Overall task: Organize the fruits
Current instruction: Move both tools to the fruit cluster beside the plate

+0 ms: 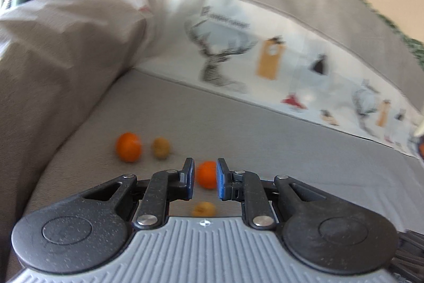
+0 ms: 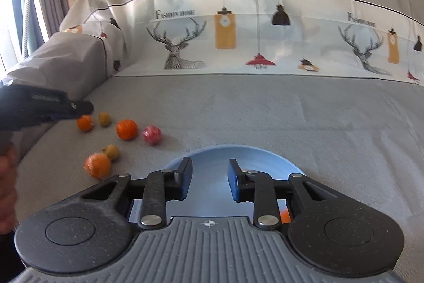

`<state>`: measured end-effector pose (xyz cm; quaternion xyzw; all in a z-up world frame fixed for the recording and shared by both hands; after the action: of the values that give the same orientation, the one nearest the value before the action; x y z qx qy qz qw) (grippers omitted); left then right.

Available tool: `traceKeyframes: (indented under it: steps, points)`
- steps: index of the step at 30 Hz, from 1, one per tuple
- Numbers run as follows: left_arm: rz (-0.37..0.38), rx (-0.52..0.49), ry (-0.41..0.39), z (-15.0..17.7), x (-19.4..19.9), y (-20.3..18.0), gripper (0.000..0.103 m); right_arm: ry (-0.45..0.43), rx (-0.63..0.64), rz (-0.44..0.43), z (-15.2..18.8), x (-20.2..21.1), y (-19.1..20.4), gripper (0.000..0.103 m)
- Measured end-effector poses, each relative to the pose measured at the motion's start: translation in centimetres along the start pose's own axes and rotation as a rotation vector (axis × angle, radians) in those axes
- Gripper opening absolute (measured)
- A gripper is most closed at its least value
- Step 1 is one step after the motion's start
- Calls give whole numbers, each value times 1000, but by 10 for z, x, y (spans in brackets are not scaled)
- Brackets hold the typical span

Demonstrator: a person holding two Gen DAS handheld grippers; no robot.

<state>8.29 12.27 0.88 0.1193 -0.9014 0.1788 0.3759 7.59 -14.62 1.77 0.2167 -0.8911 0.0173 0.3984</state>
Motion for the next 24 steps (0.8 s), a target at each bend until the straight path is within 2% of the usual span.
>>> traceKeyframes:
  steps: [3, 6, 8, 10, 14, 17, 19, 24]
  points:
    - [-66, 66, 30, -2, -13, 16, 18, -14, 5, -30, -12, -11, 13, 30]
    - [-97, 78, 30, -5, -17, 22, 21, -16, 6, -61, -23, -24, 24, 30]
    - [-106, 68, 36, -7, -22, 22, 25, -15, 5, -84, -31, -33, 33, 30]
    - [-127, 67, 44, -9, -27, 23, 35, -6, 0, -110, -38, -43, 42, 31]
    - [-165, 97, 54, -13, -35, 30, 46, 10, -5, -146, -49, -64, 61, 31]
    - [-177, 104, 60, -14, -39, 31, 48, 29, -1, -134, -55, -81, 75, 32]
    - [-186, 103, 60, -15, -41, 31, 54, 55, 7, -109, -58, -93, 82, 34]
    - [-214, 104, 65, -18, -53, 32, 55, 119, -21, -36, -63, -122, 81, 39]
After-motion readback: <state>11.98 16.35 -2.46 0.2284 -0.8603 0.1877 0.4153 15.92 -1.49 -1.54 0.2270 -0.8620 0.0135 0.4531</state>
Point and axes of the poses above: each gripper's, at about its wrist camera, not at the fingertips, and x roughly against the way its jaws point, y to its left, z to its underside, the point moved 3 cm from there along -x, roughly the way its jaws point, and after that the axes turned 9 degrees about y, right-handed, at the moved point
